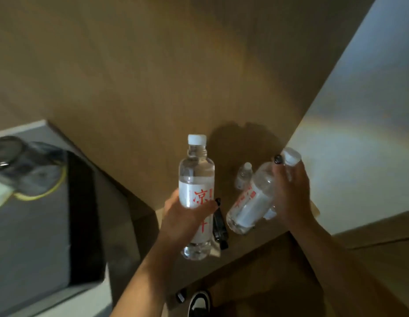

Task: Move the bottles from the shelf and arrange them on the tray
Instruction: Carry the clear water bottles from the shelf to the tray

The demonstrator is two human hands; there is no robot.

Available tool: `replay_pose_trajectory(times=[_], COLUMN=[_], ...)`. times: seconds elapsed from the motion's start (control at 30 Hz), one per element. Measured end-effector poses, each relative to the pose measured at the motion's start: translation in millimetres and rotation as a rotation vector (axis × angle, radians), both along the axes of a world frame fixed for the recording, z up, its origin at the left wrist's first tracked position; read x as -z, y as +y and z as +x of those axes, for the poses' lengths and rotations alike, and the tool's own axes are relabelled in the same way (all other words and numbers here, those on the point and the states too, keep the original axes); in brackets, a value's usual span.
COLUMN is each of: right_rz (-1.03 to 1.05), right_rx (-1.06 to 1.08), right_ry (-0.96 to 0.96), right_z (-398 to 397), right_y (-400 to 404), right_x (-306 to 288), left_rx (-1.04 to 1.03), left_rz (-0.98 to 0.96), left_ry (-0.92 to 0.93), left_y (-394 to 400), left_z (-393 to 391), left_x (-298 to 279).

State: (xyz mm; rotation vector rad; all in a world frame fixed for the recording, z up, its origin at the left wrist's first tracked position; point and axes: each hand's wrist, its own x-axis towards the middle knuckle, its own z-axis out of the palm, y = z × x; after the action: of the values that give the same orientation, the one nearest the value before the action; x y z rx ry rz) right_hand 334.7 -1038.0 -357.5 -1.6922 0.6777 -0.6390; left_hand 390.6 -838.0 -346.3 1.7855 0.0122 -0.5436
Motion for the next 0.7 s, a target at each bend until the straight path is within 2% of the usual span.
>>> replay_pose_trajectory(times=[0.13, 0.27, 0.4, 0.6, 0.7], right_rz=[0.117, 0.124, 0.154, 0.273, 0.260], right_rx=[-0.083, -0.236, -0.409, -0.576, -0.673], right_ry=[-0.062, -0.098, -0.124, -0.153, -0.159], right_z=[-28.7, -51.5, -71.2, -96.9, -100.5], right_y=[21.2, 45.7, 78.0, 149.7, 201.8], right_x=[-43.8, -88.2, -128.3, -167.1, -180.8], left_rx=[-0.036, -0.189, -0.225, -0.322, -0.385], left_rz=[-0.005, -0.011, -0.026, -0.039, -0.040], left_ry=[-0.062, -0.098, -0.119, -0.172, -0.194], left_y=[22.9, 44.9, 76.6, 152.9, 203.1], left_z=[-37.4, -84.8, -126.4, -171.2, -188.9], left_x=[-36.8, -60.5, -85.1, -121.1, -132.9])
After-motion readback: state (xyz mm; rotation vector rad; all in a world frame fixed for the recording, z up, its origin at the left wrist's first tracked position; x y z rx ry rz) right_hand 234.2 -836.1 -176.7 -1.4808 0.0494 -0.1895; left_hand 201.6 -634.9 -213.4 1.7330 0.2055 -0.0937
